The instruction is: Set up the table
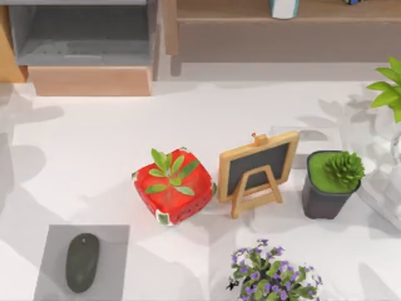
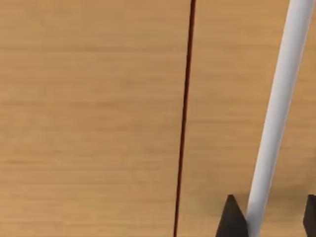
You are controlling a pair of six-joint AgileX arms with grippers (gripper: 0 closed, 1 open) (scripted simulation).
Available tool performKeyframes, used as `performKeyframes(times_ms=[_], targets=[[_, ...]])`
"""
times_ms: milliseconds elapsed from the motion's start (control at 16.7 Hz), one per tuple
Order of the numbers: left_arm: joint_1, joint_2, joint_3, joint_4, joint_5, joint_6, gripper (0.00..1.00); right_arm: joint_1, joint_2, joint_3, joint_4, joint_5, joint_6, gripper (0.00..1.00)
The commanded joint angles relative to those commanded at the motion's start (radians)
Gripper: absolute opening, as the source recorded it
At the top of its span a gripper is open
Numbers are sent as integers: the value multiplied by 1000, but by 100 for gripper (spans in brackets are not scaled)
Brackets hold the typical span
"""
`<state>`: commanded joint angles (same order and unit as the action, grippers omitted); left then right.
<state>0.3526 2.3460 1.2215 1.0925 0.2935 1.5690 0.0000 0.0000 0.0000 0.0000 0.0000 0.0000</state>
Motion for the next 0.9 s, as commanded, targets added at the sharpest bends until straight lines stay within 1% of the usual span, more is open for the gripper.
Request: performKeyframes(times_ms=[300, 360, 780, 900], targets=[[0, 0, 0, 0, 0, 0, 98, 0, 0, 0, 0, 0, 0, 100], [0, 0, 0, 0, 0, 0, 100, 0, 0, 0, 0, 0, 0, 100], [0, 0, 0, 0, 0, 0, 100, 0, 0, 0, 0, 0, 0, 100], [6, 12, -26, -7, 1, -5, 100, 0, 0, 0, 0, 0, 0, 100]])
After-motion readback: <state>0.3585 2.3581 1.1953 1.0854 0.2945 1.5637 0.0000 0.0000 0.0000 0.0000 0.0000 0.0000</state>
